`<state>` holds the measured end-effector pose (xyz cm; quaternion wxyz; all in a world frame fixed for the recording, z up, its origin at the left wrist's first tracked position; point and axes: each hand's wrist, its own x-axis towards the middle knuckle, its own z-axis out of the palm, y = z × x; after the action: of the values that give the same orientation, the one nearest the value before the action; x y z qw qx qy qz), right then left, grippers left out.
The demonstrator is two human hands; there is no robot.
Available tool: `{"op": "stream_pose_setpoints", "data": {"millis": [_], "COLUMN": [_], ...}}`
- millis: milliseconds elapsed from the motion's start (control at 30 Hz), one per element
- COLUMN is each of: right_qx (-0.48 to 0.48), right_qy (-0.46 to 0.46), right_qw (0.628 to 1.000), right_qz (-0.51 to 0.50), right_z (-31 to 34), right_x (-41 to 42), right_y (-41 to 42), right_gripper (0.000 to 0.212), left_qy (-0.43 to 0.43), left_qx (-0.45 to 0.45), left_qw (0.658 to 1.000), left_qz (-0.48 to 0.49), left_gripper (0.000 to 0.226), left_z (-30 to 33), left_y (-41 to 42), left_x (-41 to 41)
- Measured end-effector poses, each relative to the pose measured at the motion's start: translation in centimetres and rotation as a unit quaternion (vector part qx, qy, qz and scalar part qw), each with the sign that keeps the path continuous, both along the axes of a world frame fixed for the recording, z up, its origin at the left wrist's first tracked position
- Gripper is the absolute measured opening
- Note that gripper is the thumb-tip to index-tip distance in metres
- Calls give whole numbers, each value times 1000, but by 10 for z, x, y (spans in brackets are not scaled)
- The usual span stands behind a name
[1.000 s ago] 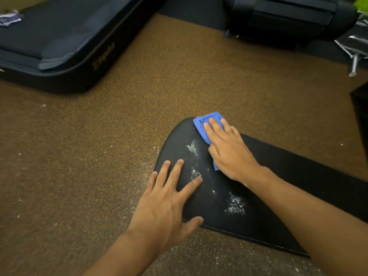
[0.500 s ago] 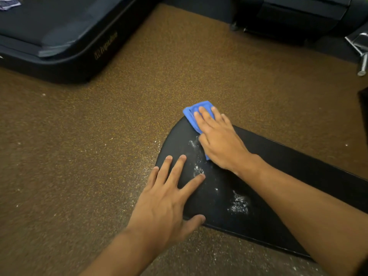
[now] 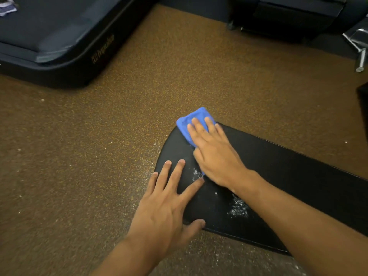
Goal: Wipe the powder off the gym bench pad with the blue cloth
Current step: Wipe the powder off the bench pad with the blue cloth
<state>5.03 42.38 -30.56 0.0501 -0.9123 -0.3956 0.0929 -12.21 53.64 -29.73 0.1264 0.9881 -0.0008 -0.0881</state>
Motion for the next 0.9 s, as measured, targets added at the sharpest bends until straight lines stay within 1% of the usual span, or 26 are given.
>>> {"op": "stream_pose_setpoints", "data": {"millis": [100,167,267,333,367,433,533,567,633,667,733,800,833,900], "right_qx": [-20,-36,-37,-18,-6,6,-20,-28,-31,-29,-23,-10,0,9], "right_qy": [9,7,0,2,1,-1,9,9,1,-3,1,5,2,-8], "right_qw": [995,993,998,1000,1000,1000,992,990,992,995,1000,999,1000,999], "right_qz": [100,116,50,2,-7,27,122,136,122,90,4,-36,-25,43], "right_z": [2,5,3,0,0,-1,2,3,3,4,5,3,0,-1], "right_x": [-23,-17,7,16,15,4,-18,-18,-4,5,20,22,17,-2], "right_y": [-38,-60,-47,-21,-12,-13,-48,-60,-72,-69,-42,-4,7,4], "right_gripper": [69,67,72,78,78,76,70,69,69,70,70,65,65,68], "left_qy": [8,11,7,-6,-10,-8,3,8,20,27,30,19,18,9], "left_qx": [-6,-9,-11,-1,3,2,-3,-7,-14,-15,-16,-8,-6,-13], "left_qw": [1000,1000,1000,1000,1000,1000,1000,1000,1000,999,999,1000,1000,1000], "left_qz": [1,3,2,-3,-4,-4,1,4,8,6,5,3,0,-4], "left_gripper": [86,85,84,84,83,84,86,86,86,85,85,85,86,87], "left_z": [1,3,4,3,2,0,0,2,5,7,8,5,3,0], "left_y": [0,-1,0,0,1,1,0,0,-1,-1,-2,-1,-1,3], "left_x": [1,2,3,2,1,-1,0,1,2,2,3,3,2,4]}}
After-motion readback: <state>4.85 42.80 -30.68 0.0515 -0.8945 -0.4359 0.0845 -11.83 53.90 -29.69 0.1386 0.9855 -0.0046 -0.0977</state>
